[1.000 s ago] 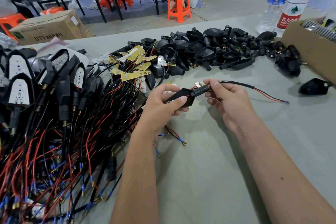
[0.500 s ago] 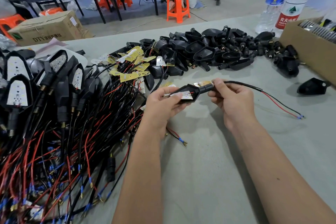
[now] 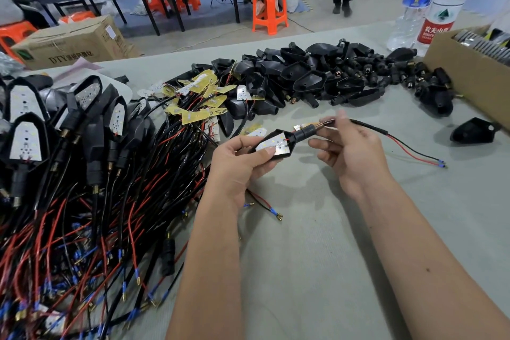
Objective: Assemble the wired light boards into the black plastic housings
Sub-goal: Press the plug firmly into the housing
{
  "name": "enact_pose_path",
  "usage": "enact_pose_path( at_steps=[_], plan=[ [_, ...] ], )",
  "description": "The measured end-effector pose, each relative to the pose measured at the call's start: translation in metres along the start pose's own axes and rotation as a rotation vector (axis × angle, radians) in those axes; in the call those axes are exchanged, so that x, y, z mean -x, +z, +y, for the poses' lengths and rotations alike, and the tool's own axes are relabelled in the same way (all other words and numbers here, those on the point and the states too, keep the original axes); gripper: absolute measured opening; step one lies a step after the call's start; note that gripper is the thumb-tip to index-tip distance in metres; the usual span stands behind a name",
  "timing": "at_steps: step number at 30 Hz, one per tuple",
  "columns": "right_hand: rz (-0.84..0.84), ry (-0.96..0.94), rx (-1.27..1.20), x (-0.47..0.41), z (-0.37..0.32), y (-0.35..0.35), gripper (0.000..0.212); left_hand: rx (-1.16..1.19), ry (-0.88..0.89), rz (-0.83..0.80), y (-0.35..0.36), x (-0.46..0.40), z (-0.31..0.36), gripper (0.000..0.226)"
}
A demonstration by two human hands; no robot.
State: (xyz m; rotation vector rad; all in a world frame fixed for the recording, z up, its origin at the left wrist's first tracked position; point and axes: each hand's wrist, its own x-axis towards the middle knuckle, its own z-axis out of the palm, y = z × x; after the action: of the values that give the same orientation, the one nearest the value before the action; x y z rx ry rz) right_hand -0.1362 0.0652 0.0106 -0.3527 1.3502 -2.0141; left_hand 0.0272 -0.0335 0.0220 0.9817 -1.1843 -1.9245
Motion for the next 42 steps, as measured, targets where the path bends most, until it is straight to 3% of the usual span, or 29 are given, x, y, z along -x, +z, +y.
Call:
enact_pose_path(
  at_steps=[5,13,16,18,20,22,24,25,27,35,42],
  plan=[
    [0.045,0.022,-0.094,-0.002,-0.001,-0.001,0.029,0.086,-0.027,-0.07,-0.008,-0.003,0.004,0.025],
    [0.076,-0.07,0.087,-0.003,0.002,-0.005,0.024,0.063,0.038,-0.01,-0.011,-0.003,0.0,0.017],
    [0.06,-0.077,0.165,-0.002,0.002,-0.004,0.033,0.041,0.064,0.022,-0.009,-0.002,0.0,0.015],
    [0.036,-0.07,0.285,0.0,0.003,0.0,0.053,0.006,0.117,0.051,-0.007,-0.001,0.003,0.014],
    [0.076,-0.208,0.552,0.002,0.008,0.001,0.066,-0.05,0.203,0.103,-0.006,-0.002,0.005,0.014],
    [0.15,-0.51,0.898,0.001,0.012,-0.001,0.053,-0.09,0.252,0.133,-0.006,-0.003,0.006,0.014],
    [0.072,-0.737,1.102,0.0,0.012,-0.001,0.022,-0.098,0.239,0.124,-0.008,-0.003,0.007,0.013],
    [-0.026,-0.77,1.187,0.001,0.013,0.0,0.018,-0.091,0.223,0.117,-0.009,-0.002,0.008,0.013],
    [-0.178,-0.739,1.297,0.0,0.02,0.002,0.036,-0.07,0.198,0.113,-0.011,-0.002,0.01,0.014],
    [-0.274,-0.728,1.13,0.001,0.024,0.005,0.018,-0.111,0.205,0.148,-0.011,-0.008,0.006,0.025],
    [-0.282,-0.618,1.062,0.0,0.015,-0.004,0.024,-0.087,0.273,0.212,-0.01,-0.012,0.002,0.014]
  ],
)
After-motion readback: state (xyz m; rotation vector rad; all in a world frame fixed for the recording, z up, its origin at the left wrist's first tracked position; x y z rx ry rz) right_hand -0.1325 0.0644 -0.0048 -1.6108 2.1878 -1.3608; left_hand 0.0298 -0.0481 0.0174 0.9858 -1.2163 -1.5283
